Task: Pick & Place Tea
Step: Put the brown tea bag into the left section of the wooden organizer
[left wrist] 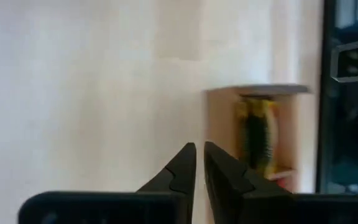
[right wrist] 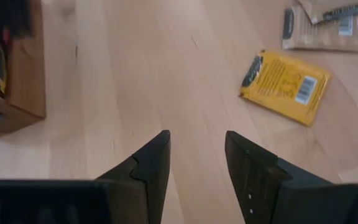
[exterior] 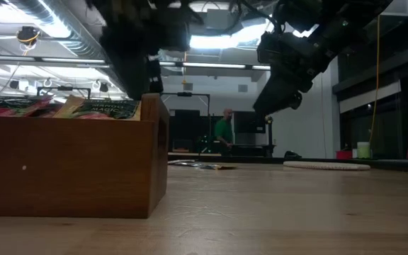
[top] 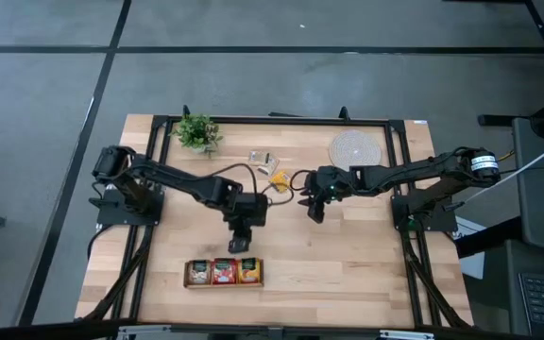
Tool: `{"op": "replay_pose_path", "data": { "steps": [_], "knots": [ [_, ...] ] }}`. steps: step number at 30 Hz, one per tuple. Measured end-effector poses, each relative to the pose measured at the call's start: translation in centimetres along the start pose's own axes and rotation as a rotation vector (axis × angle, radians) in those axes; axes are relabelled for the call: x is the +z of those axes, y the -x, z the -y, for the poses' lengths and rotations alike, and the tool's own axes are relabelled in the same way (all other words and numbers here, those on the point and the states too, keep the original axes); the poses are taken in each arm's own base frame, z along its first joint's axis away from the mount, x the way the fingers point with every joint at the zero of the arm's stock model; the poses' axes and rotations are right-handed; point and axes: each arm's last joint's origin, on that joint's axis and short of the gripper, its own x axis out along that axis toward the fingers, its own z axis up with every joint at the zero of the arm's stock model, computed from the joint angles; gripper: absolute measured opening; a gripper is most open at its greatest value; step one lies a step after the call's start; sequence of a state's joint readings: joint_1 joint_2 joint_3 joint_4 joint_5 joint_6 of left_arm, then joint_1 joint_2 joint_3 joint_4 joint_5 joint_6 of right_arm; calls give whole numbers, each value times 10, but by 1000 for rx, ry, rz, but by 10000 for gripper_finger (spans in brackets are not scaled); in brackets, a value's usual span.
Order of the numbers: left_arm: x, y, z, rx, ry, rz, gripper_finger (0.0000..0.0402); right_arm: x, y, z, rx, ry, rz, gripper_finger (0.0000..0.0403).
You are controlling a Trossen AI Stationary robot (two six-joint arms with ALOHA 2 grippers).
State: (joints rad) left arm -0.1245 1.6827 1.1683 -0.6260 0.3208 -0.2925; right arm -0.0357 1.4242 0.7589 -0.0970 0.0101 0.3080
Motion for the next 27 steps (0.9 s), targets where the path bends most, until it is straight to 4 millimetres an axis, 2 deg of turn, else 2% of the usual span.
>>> {"op": "replay_pose_path", "data": {
  "steps": [5,12,17,23,27],
  "knots": [
    [5,27,-18,77,0,82,15,4,0,-1,12,-2,37,155],
    [11,66,-48,369,18,259,3,6,0,2,-85,-27,83,155],
    [15,66,-86,434,97,370,4,6,1,4,-154,-30,106,155],
    [-3,58,-139,593,240,529,4,7,1,4,-157,-33,112,155],
    [-14,57,-164,654,302,624,2,7,1,4,-157,-34,112,155]
  ]
}}
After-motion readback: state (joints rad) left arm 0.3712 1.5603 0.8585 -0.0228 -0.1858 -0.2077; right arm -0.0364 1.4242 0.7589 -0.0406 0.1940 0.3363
